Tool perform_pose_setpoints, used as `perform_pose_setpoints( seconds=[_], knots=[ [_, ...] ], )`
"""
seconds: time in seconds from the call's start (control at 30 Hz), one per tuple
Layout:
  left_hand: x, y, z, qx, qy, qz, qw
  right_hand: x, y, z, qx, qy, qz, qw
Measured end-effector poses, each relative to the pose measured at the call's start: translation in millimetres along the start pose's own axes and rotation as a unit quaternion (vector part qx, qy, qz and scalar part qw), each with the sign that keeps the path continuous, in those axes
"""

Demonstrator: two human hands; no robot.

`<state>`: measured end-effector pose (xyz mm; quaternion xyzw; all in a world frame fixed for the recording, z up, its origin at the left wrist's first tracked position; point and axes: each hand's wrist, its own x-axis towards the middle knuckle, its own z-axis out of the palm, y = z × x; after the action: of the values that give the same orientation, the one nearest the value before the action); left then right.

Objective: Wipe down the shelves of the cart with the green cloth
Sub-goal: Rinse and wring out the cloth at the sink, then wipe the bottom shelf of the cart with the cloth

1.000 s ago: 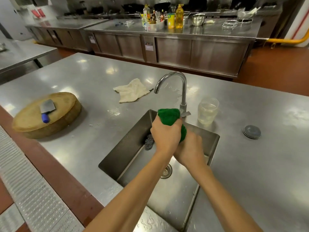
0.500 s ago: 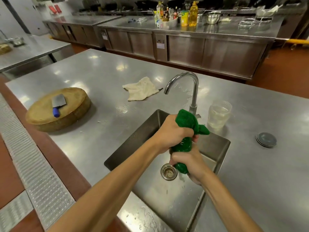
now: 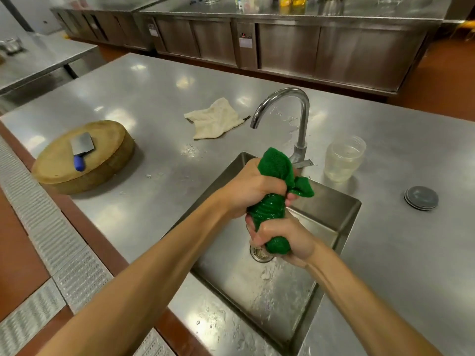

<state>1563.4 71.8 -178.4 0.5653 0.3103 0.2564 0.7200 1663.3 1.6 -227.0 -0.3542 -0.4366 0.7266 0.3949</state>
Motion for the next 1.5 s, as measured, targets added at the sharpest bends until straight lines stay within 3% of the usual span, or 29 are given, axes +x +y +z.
perform_pose_setpoints(
  seconds=[0.13,0.27,0.43,0.57,0.7,0.83,1.03,1.17,1.3,1.4,1.5],
  knots=[
    [-1.2,-10.3,-10.7,-0.043,0.096,-0.029,0.994,-1.2,-7.0,-2.0,-0.14,0.085,0.03,0.986],
    [-12.6,-22.1,-26.2,0.062,0.225,-0.039,0.972,-19.0,4.5,-3.8,-0.097,0.143,0.028,0.984],
    [-40.7,-37.2,-26.8,0.009,0.185,-0.081,0.979,-55.9,20.3,-2.9,-0.07,0.299,-0.003,0.952],
    [-66.3,-56.4,-16.4,0.167,0.15,-0.048,0.973,-100.7,28.3,11.2,-0.12,0.41,-0.027,0.904],
    [-93.4,-72.1,13.2,0.431,0.12,0.052,0.893,-153.2,45.4,38.2,-0.194,0.472,-0.042,0.859],
    [-126.1,-62.8,65.9,0.402,0.074,0.14,0.902,-210.4,69.7,74.9,-0.249,0.566,-0.069,0.783],
    [-179.1,-58.9,161.0,0.318,-0.062,0.185,0.928,-328.5,83.0,128.9,-0.233,0.707,-0.113,0.658],
    [-213.2,-62.7,224.6,0.281,-0.145,0.153,0.936,-409.9,95.0,164.4,-0.189,0.765,-0.152,0.597],
    [-244.2,-59.2,285.2,0.183,-0.301,0.069,0.933,-483.8,110.0,196.9,-0.175,0.817,-0.189,0.515],
    [-269.9,-66.2,330.0,0.14,-0.404,0.024,0.903,-539.1,125.6,219.8,-0.16,0.866,-0.191,0.434],
    [-299.6,-80.5,385.0,0.114,-0.443,0.004,0.889,-595.2,153.9,239.0,-0.119,0.91,-0.171,0.358]
  ],
)
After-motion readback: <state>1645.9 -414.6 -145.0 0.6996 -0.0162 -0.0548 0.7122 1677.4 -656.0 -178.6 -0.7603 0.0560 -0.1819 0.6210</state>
